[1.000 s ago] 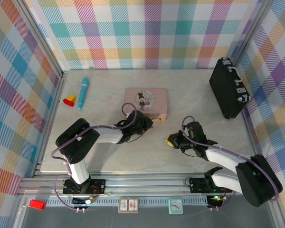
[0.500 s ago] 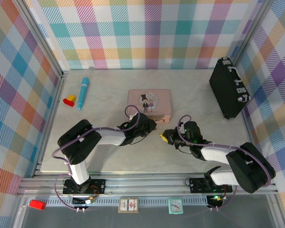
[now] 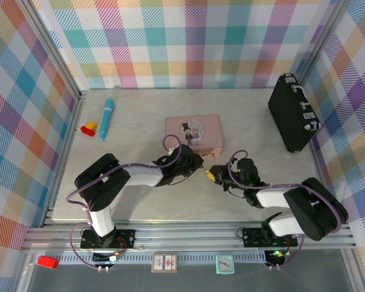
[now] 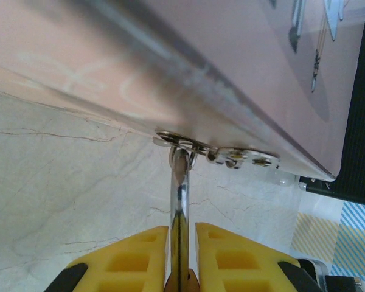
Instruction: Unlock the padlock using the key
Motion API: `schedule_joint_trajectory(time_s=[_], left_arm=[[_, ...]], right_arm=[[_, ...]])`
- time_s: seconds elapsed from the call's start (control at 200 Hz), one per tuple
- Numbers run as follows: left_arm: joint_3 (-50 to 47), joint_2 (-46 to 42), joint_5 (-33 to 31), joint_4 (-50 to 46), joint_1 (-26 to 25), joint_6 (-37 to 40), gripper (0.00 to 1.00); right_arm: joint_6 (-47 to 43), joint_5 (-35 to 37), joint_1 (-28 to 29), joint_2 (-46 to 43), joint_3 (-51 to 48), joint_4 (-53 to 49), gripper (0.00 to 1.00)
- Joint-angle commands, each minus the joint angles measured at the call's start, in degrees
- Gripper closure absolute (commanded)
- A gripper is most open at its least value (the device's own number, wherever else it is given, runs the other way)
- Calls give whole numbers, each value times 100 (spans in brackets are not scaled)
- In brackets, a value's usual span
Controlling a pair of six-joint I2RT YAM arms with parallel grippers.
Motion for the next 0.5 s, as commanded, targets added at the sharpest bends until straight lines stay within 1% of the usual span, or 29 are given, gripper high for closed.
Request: schedule_joint_trajectory(time_s=[0.0,0.495], left_arm=[[243,-50,124,331,-124,-19,100],[373,42,124,440,-230,-136,100]], right_arm=[[261,41,24,38,-100,357,100],[757,219,59,331,-359,1131,100]])
